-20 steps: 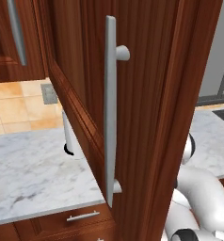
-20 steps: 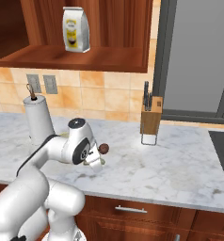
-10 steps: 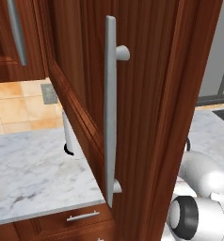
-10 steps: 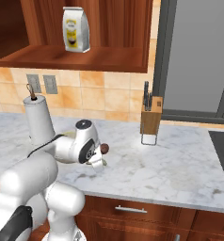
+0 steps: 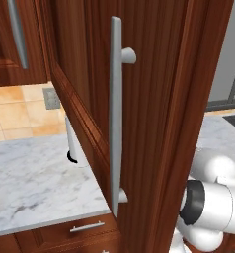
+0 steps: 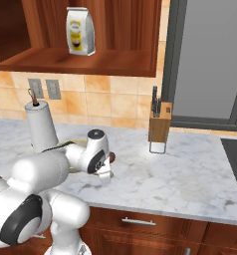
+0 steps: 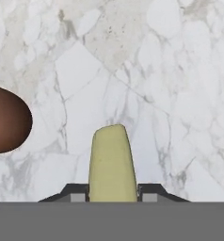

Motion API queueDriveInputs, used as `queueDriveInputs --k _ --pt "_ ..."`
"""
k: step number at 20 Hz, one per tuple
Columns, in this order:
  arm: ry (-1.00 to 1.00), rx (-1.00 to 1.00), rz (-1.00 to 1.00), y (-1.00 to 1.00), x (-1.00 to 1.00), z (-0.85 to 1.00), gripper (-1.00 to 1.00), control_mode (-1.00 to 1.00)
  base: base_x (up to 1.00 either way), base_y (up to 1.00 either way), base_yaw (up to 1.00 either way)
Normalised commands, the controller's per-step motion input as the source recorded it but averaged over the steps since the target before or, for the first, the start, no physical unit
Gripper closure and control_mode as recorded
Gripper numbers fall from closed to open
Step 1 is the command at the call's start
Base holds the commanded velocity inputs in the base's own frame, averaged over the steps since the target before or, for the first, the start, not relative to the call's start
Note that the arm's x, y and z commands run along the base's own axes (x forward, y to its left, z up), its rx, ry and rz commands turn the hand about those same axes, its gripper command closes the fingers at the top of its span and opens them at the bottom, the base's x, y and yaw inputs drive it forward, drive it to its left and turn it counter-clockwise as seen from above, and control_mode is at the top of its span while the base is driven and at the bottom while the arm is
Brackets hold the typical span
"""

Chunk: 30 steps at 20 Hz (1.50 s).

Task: Pick the egg and butter from the fridge and place them by the bowl for mixing.

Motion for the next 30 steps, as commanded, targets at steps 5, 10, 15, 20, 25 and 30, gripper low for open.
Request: queueDriveInputs --k 5,10,15,20,25,30 --pt "0.0 0.06 0.0 -0.01 0.0 -0.02 -1.0 -1.0 0.0 0.0 0.0" --pt "0.0 0.0 0.0 0.0 0.0 0.07 -1.0 -1.0 0.0 0.0 0.0" --pt "0.0 0.0 -0.04 -0.1 -0.13 0.24 -1.0 -1.0 0.0 0.0 0.0" --pt "-0.05 -0.04 -0.01 -0.21 -0.39 0.14 -1.0 -1.0 0.0 0.0 0.0" --pt "-0.14 -0.13 0.05 -0.08 -0.51 0.18 -1.0 -1.0 0.0 0.0 0.0" --pt "-0.14 -0.19 0.22 0.04 -0.51 0.29 -1.0 -1.0 0.0 0.0 0.0"
